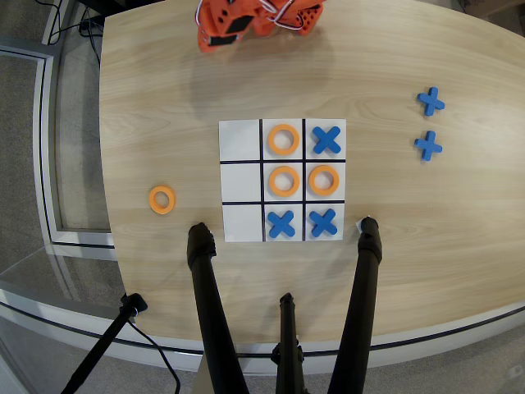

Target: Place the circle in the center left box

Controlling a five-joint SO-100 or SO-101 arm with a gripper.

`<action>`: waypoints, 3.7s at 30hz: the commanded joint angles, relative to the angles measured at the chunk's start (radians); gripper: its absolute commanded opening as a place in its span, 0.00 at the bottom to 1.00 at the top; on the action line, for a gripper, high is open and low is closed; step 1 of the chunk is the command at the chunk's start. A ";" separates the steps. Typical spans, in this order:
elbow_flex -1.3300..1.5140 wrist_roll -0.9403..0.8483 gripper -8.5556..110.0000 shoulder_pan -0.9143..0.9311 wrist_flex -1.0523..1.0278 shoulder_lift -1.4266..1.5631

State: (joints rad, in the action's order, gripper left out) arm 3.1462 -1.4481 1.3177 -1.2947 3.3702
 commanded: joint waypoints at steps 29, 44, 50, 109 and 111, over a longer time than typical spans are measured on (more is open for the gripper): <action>0.057 0.003 0.07 0.379 0.003 0.025; 0.057 0.003 0.07 0.379 0.002 0.023; 0.057 0.003 0.07 0.379 0.002 0.023; 0.057 0.003 0.07 0.379 0.002 0.023; 0.057 0.003 0.07 0.379 0.002 0.023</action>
State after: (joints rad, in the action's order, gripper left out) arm 3.1462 -1.4481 1.6950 -1.2977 3.3763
